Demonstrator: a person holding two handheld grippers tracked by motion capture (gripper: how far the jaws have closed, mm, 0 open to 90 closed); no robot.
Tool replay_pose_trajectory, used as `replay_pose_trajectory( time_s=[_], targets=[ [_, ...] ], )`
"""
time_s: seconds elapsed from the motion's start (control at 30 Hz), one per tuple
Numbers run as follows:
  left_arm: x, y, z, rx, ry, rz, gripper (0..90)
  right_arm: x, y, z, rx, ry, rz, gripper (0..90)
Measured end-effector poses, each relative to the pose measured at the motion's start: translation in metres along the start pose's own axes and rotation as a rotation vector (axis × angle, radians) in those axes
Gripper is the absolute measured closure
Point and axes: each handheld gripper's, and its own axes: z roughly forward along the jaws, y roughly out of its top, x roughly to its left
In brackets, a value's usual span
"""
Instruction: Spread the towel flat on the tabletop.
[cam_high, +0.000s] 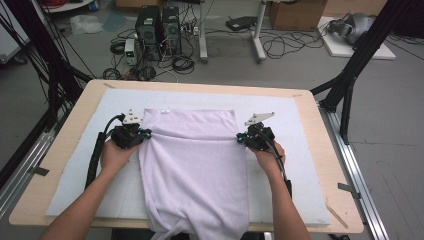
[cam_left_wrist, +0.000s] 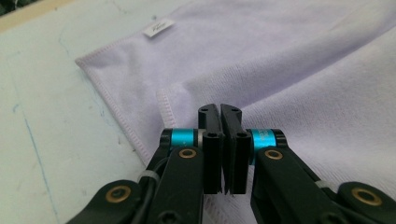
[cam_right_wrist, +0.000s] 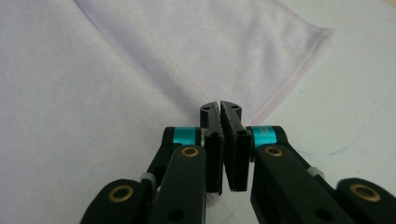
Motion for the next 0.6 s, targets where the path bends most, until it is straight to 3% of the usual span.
replay_pose_trajectory(
  time_s=[0.1, 0.2, 0.3, 0.4, 0.6],
  targets=[
    [0.001, -0.004, -0.002, 0.018, -0.017, -0.002, 73.6, -0.001, -0.003, 0.003, 0.000, 0.010, 0.027, 77.7],
    [0.001, -0.008, -0.019, -0.034, -0.040, 0.004, 66.4, 0.003, -0.004, -0.008, -0.026, 0.014, 0.006, 72.3],
    [-0.004, -0.014, -0.038, -0.054, -0.071, 0.010, 61.2, 0.011, -0.006, -0.024, -0.076, 0.039, 0.004, 66.9],
    [-0.016, -0.025, -0.052, -0.060, -0.107, 0.044, 59.5, 0.025, -0.009, -0.035, -0.067, 0.073, -0.029, 59.0],
    [-0.046, -0.048, -0.068, -0.052, -0.197, 0.078, 54.4, 0.055, -0.025, -0.052, -0.085, 0.107, -0.098, 54.4]
  ],
)
